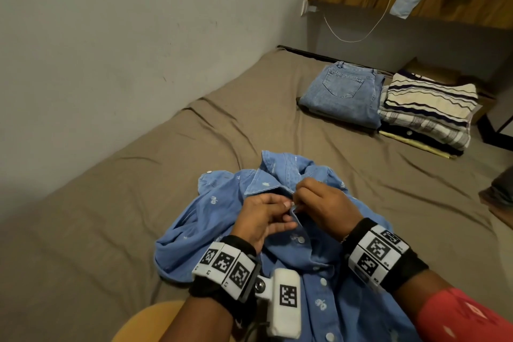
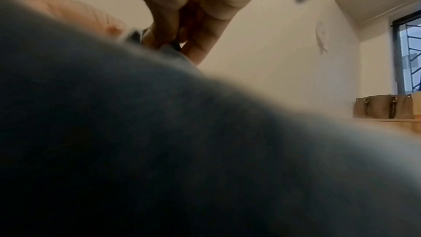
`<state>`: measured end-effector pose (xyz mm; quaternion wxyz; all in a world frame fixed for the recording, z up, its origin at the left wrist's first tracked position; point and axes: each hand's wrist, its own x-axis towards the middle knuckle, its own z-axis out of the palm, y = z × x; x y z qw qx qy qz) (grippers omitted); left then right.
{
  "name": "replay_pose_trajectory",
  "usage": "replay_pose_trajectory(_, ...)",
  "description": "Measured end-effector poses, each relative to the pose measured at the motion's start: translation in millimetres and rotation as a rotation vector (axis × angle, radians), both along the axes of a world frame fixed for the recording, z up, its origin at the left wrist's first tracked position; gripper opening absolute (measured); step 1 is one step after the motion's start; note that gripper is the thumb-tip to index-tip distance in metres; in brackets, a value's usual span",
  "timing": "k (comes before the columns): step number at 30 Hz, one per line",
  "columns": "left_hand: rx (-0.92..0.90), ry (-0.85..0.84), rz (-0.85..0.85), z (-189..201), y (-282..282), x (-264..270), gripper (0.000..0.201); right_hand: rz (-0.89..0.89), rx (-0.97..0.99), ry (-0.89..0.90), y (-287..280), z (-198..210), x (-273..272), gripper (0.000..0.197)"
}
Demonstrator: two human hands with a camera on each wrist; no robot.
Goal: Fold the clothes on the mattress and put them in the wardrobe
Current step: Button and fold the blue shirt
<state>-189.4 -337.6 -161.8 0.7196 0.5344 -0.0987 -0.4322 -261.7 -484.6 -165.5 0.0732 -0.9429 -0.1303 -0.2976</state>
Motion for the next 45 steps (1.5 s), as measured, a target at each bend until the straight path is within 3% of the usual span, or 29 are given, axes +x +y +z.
replay_pose_trajectory(5,0.054,0.059,-0.052,-2.8,-3.0,-6.2,0.022,0.045,-0.081,0.016,3.0,-0.4,-6.0,0.008)
replay_pose_trajectory(10,-0.011,0.1,0.005,2.1,-0.5,-4.9,0.019,-0.031,-0.044,-0.087,0.6,-0.1,-7.2,0.011)
replay_pose_trajectory(18,0.114,-0.275,0.035,0.2,-6.5,-10.7,0.015,-0.048,-0.04,-0.118,-1.3,-13.7,-6.4,0.014)
replay_pose_trajectory(27,0.211,-0.526,-0.182,-3.2,-3.5,-3.7,0.025,-0.027,0.069,-0.125,-2.8,-14.1,-10.3,0.025)
replay_pose_trajectory(29,0.248,-0.478,-0.171,-5.5,-1.8,-1.5,0.026,0.009,0.018,-0.056,-4.8,-15.2,-9.4,0.022)
replay_pose_trajectory(31,0.284,-0.247,-0.025,-6.6,2.5,7.5,0.035,0.088,-0.008,0.14,-7.0,-13.3,-13.6,0.021)
replay_pose_trajectory(33,0.278,-0.046,0.175,-11.2,6.9,23.2,0.048,0.093,0.16,0.392,-7.6,3.6,-17.9,0.04)
replay_pose_trajectory(34,0.272,-0.011,0.219,-13.6,7.6,29.5,0.048,0.054,0.273,0.419,-8.7,14.8,-16.0,0.045)
replay_pose_trajectory(37,0.249,0.065,0.273,-17.1,2.4,38.9,0.019,-0.152,0.508,0.35,-17.0,46.8,19.1,0.021)
replay_pose_trajectory(38,0.251,0.068,0.283,-18.2,-0.1,41.1,0.01,-0.211,0.562,0.403,-18.6,55.0,36.9,0.011)
replay_pose_trajectory(39,0.265,0.042,0.281,-19.2,-1.2,43.3,0.013,-0.262,0.593,0.484,-17.9,58.9,56.1,0.006)
replay_pose_trajectory(42,0.271,-0.083,0.323,-25.0,-1.4,52.5,0.017,-0.471,0.399,0.747,-9.3,46.9,103.0,0.026)
replay_pose_trajectory(45,0.236,-0.03,0.351,-29.2,10.1,55.6,0.024,-0.661,0.098,0.843,-6.4,12.3,111.1,0.041)
